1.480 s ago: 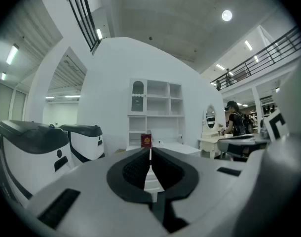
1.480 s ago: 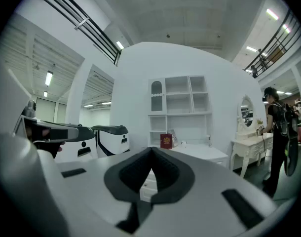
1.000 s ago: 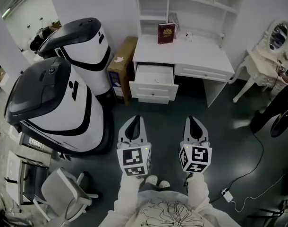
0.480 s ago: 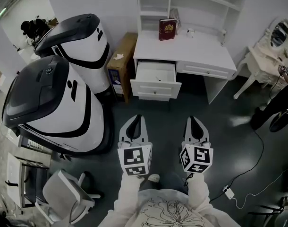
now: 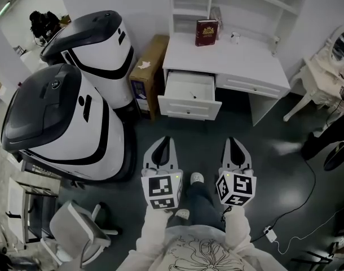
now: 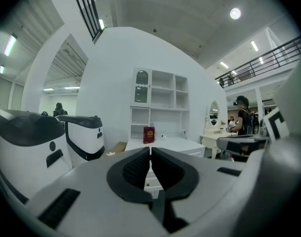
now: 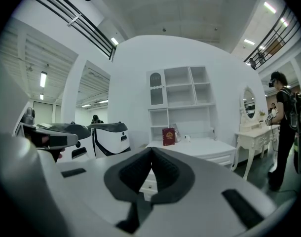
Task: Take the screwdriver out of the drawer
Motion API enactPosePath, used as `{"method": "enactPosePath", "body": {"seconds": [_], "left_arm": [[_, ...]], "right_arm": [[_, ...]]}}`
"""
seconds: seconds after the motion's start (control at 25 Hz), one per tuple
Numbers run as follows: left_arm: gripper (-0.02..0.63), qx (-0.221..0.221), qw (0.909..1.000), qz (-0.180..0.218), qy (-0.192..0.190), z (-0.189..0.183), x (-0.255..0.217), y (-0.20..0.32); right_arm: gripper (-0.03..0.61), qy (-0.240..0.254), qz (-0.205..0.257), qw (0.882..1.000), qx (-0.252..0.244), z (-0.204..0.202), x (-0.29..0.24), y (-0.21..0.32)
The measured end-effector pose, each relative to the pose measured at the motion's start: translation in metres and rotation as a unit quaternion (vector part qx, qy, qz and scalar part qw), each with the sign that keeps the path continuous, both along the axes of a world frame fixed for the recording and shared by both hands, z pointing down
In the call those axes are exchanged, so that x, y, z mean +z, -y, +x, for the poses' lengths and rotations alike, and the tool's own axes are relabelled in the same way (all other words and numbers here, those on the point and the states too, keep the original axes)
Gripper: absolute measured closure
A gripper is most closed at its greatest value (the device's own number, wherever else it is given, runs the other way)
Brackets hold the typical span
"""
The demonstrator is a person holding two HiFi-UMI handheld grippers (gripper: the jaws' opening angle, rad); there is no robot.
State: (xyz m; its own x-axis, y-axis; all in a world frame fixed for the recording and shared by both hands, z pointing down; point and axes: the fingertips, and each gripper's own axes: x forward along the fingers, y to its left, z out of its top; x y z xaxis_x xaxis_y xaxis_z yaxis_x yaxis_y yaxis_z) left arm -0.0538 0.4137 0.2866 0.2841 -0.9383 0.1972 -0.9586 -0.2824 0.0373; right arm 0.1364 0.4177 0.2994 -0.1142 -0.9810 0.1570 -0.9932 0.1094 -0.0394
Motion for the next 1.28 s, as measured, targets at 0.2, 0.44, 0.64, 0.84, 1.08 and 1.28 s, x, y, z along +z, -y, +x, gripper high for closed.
{"method": "enactPosePath", "body": {"seconds": [0.2, 0.44, 0.64, 0.84, 1.08, 1.28], "left_arm": [[0.601, -0.017, 0.9998, -0.004, 0.004, 0.005, 0.004, 0.044], [0.601, -0.037, 0.9993, -0.005, 0.004, 0.021, 0.005, 0.108], [0.601, -0.055, 0.9985, 0.0, 0.005, 0.034, -0.003, 0.164], [0.601, -0.072, 0.9974, -0.002, 0.006, 0.043, -0.002, 0.208], [0.601, -0.08, 0.9966, -0.013, 0.012, 0.05, 0.004, 0.241], [0.601, -0.089, 0.9956, -0.025, 0.014, 0.042, 0.011, 0.264]], "right_arm": [[0.575, 0.002, -0.001, 1.0, -0.017, 0.003, 0.004, 0.05], [0.575, 0.003, -0.001, 0.999, -0.04, 0.018, 0.002, 0.123], [0.575, 0.003, 0.002, 0.998, -0.058, 0.032, -0.004, 0.185], [0.575, 0.003, 0.002, 0.997, -0.08, 0.039, -0.004, 0.233], [0.575, 0.008, -0.011, 0.996, -0.09, 0.044, 0.007, 0.273], [0.575, 0.007, -0.023, 0.995, -0.098, 0.039, 0.015, 0.299]]}}
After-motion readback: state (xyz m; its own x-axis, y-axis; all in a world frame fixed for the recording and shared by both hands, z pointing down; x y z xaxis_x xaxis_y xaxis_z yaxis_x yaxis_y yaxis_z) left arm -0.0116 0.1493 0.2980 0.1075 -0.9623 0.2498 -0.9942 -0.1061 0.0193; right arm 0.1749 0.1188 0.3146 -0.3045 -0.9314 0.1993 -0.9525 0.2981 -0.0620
